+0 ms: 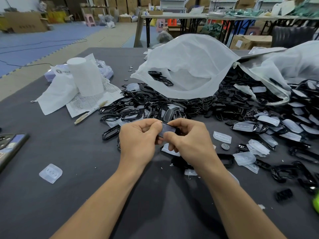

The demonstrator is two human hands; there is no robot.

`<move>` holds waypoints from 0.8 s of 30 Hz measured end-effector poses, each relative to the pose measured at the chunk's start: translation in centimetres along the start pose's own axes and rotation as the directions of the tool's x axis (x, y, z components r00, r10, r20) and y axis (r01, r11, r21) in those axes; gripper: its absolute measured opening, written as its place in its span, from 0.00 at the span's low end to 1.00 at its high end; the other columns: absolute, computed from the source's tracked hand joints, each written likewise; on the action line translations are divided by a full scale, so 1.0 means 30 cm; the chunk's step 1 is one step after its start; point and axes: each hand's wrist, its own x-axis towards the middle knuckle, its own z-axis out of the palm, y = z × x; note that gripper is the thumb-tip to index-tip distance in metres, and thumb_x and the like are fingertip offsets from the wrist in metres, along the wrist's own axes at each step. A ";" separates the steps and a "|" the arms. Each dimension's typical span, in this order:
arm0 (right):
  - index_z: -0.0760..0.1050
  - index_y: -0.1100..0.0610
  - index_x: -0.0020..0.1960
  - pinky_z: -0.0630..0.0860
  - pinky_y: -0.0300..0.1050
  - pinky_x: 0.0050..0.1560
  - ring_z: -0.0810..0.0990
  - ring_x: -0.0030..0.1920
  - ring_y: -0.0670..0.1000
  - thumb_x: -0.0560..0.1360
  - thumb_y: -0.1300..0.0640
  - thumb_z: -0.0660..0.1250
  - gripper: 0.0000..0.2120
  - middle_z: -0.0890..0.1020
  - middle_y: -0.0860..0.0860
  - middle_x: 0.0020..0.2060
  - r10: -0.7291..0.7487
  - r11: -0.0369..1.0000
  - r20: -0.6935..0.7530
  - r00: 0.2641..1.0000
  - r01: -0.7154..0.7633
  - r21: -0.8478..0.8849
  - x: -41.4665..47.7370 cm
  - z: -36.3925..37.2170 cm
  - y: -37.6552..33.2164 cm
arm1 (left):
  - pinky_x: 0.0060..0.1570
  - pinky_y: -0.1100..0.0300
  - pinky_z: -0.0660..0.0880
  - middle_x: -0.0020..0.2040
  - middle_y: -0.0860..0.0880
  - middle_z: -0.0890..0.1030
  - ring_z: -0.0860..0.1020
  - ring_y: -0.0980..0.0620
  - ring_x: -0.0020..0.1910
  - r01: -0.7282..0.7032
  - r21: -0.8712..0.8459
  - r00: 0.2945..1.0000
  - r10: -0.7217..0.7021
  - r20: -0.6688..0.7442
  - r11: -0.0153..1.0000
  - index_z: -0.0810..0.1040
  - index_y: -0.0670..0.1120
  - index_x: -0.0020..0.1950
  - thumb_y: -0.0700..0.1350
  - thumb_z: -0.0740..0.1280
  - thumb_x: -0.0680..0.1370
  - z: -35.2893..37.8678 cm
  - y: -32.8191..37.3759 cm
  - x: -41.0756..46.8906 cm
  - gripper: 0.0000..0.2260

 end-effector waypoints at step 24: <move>0.86 0.47 0.38 0.78 0.41 0.39 0.83 0.33 0.42 0.68 0.53 0.78 0.02 0.85 0.43 0.31 -0.031 0.996 -0.207 0.978 0.013 -0.088 -0.007 0.016 0.003 | 0.38 0.60 0.84 0.35 0.51 0.87 0.86 0.52 0.34 -0.014 -0.015 0.993 0.012 -0.119 1.000 0.88 0.59 0.40 0.39 0.74 0.78 -0.006 -0.019 -0.002 0.15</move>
